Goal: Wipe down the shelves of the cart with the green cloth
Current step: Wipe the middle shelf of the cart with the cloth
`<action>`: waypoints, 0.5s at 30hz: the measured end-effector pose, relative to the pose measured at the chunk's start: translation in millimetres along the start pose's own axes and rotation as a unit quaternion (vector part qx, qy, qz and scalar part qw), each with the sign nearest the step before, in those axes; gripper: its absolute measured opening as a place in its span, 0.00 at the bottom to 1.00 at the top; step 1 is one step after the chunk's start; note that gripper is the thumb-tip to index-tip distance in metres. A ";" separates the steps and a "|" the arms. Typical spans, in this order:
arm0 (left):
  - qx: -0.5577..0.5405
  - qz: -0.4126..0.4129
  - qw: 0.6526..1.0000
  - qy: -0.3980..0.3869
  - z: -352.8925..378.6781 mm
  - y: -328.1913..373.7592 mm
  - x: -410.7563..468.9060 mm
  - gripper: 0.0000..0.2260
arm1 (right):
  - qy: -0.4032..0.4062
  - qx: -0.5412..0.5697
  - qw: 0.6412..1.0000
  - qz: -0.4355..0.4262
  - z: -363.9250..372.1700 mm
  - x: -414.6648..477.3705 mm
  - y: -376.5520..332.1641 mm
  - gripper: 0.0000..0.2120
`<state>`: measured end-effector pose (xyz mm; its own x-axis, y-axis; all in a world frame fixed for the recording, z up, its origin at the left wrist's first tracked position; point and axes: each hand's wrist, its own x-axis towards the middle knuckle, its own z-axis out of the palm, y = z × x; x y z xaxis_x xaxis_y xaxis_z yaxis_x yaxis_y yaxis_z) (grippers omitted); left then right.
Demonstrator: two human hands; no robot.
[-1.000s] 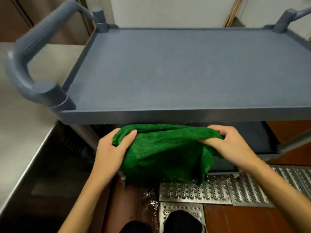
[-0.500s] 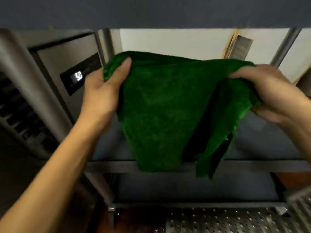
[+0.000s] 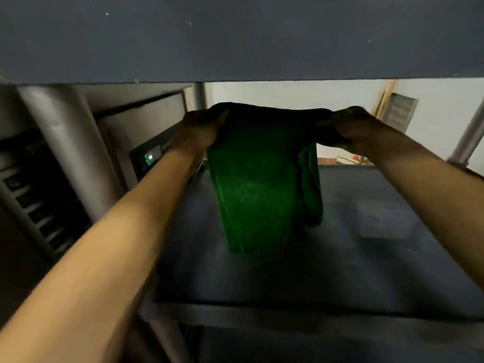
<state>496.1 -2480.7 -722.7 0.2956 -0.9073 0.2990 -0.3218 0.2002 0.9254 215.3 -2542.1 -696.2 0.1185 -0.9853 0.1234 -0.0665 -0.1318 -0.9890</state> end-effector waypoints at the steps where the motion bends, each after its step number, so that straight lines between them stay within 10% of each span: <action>1: 0.091 0.066 0.993 0.046 -0.5 4.1 9.1 0.14 | 0.021 0.014 0.999 -0.024 5.0 11.4 -3.9 0.04; 4: -0.260 0.016 0.957 0.127 8.1 4.1 48.8 0.16 | 0.106 0.004 0.990 -0.089 18.7 43.6 -5.0 0.16; 7: 0.245 0.108 0.948 0.172 22.6 -3.9 67.0 0.17 | 0.153 -0.097 0.975 -0.128 22.5 58.2 19.4 0.06; 15: 0.477 -0.048 0.872 -0.100 18.7 -131.1 24.8 0.10 | -0.126 -0.526 0.838 -0.074 34.1 44.7 153.9 0.14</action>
<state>528.8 -2536.3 -840.9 0.2298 -0.9685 0.0957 -0.9341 -0.1919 0.3009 244.1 -2602.7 -845.7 0.3992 -0.9127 0.0869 -0.8532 -0.4046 -0.3291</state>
